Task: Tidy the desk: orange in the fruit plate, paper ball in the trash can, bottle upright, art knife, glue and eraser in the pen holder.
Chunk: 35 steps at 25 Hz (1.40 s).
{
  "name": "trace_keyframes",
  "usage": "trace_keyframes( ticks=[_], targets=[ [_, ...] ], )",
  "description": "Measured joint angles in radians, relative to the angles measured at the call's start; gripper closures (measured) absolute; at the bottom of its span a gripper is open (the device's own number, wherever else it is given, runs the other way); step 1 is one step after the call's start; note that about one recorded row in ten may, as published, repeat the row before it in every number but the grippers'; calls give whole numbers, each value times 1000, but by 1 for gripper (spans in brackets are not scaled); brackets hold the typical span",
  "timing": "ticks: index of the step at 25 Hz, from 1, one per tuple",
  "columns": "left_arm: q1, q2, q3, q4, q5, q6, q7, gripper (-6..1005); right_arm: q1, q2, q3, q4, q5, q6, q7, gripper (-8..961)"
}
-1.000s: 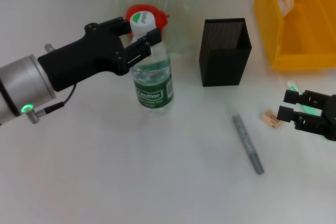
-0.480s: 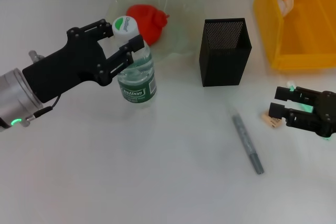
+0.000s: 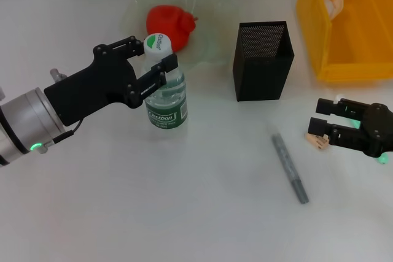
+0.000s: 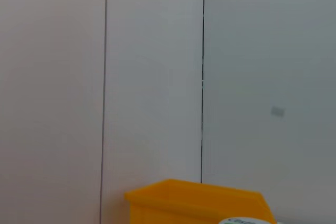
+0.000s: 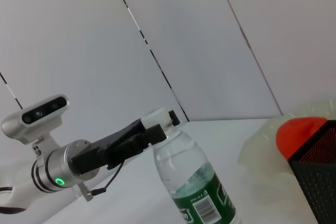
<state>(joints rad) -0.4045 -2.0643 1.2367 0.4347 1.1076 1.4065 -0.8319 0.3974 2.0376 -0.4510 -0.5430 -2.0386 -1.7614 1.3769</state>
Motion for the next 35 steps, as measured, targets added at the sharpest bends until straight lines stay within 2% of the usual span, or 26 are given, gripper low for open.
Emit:
trace_keyframes(
  ticks=[6, 10, 14, 15, 17, 20, 21, 23, 25, 26, 27, 29, 30, 31, 34, 35],
  targets=[
    [-1, 0, 0, -2, 0, -6, 1, 504, 0, 0, 0, 0, 0, 8, -2, 264],
    [8, 0, -8, 2, -4, 29, 0, 336, 0, -1, 0, 0, 0, 8, -3, 264],
    [19, 1, -47, 5, -5, 116, -11, 286, 5, -1, 5, 0, 0, 8, -3, 264],
    [27, 16, -69, 14, 7, 190, -55, 274, 9, -1, 7, 0, 0, 5, -3, 264],
    [29, 24, -71, 19, 13, 213, -81, 249, 13, -1, 7, 0, 0, 3, -3, 264],
    [22, 79, -65, 31, 101, 332, -226, 212, 31, -9, 8, -5, 0, -10, 19, 265],
    [22, 79, -65, 31, 101, 332, -226, 208, 31, -9, 8, -5, 0, -10, 19, 265],
    [29, 103, -72, 26, 178, 427, -255, 201, 47, -16, 8, -13, 0, -23, 45, 265],
    [49, 108, -76, 29, 234, 465, -278, 193, 78, -31, -1, -58, -2, -49, 117, 265],
    [49, 108, -76, 29, 234, 465, -278, 193, 78, -31, -1, -58, -2, -49, 117, 265],
    [64, 104, -76, 27, 294, 466, -291, 194, 92, -36, -13, -97, -9, -59, 164, 265],
    [66, 99, -77, 19, 326, 459, -289, 195, 115, -39, -58, -187, -33, -71, 248, 264],
    [67, 88, -77, 11, 353, 445, -286, 195, 133, -35, -133, -327, -72, -75, 375, 264],
    [67, 81, -78, 8, 365, 430, -284, 196, 133, -35, -133, -327, -72, -75, 375, 264],
    [64, 51, -78, 5, 408, 363, -279, 197, 153, -22, -252, -553, -156, -69, 586, 264],
    [64, 51, -78, 5, 408, 363, -279, 198, 166, -10, -342, -690, -240, -66, 724, 264]
  ],
)
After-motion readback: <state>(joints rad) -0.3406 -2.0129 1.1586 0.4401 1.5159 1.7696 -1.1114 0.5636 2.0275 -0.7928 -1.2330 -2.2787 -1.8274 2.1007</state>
